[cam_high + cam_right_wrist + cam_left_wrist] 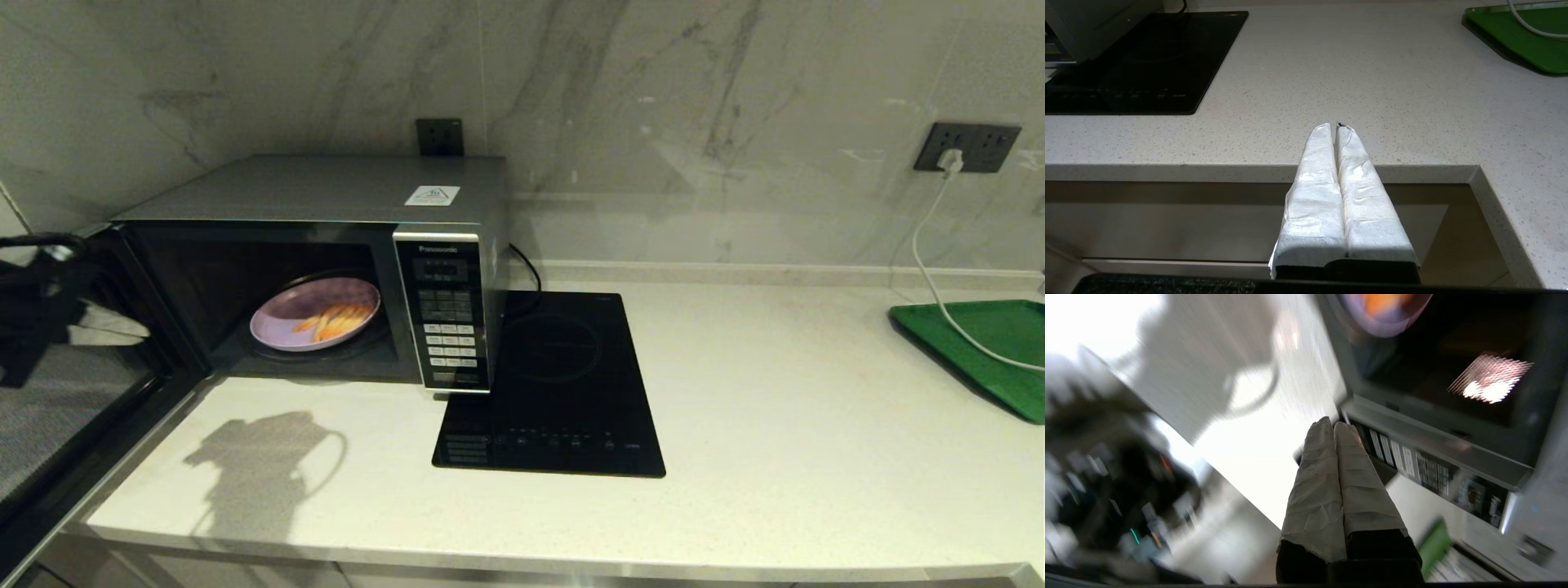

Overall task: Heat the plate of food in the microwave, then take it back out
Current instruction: Close the microwave oven

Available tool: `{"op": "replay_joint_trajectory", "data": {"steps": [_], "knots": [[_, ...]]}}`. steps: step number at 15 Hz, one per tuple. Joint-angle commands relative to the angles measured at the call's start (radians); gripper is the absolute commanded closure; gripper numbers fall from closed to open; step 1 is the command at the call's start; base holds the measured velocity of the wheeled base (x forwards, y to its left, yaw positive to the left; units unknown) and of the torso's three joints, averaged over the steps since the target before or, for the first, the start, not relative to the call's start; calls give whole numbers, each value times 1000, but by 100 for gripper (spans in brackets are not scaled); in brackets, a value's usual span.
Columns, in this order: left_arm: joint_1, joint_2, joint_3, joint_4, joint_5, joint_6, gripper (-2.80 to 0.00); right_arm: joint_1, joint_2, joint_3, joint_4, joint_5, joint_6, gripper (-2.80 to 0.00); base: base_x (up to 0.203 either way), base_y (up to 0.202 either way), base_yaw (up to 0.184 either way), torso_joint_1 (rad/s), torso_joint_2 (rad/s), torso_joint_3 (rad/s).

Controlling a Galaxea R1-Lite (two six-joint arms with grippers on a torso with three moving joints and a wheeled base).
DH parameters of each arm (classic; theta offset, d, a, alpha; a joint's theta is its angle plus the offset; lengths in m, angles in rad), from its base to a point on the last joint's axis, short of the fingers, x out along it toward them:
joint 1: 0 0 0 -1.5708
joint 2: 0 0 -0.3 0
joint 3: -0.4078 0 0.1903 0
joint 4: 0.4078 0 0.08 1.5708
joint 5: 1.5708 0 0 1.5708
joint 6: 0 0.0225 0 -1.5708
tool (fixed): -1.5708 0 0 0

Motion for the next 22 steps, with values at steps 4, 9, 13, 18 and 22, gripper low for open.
{"op": "replay_joint_trajectory", "data": {"steps": [4,9,13,18,22], "knots": [[415,-105,-162,19,3,425,0,1,0,0,1,0,0,0,0,0,0,0,0,0],[539,54,-350,8,99,490,0,1,0,0,1,0,0,0,0,0,0,0,0,0],[616,167,-355,2,179,524,0,1,0,0,1,0,0,0,0,0,0,0,0,0],[635,189,-348,108,177,517,0,1,0,0,1,0,0,0,0,0,0,0,0,0],[620,171,-349,252,88,506,0,1,0,0,1,0,0,0,0,0,0,0,0,0]]}}
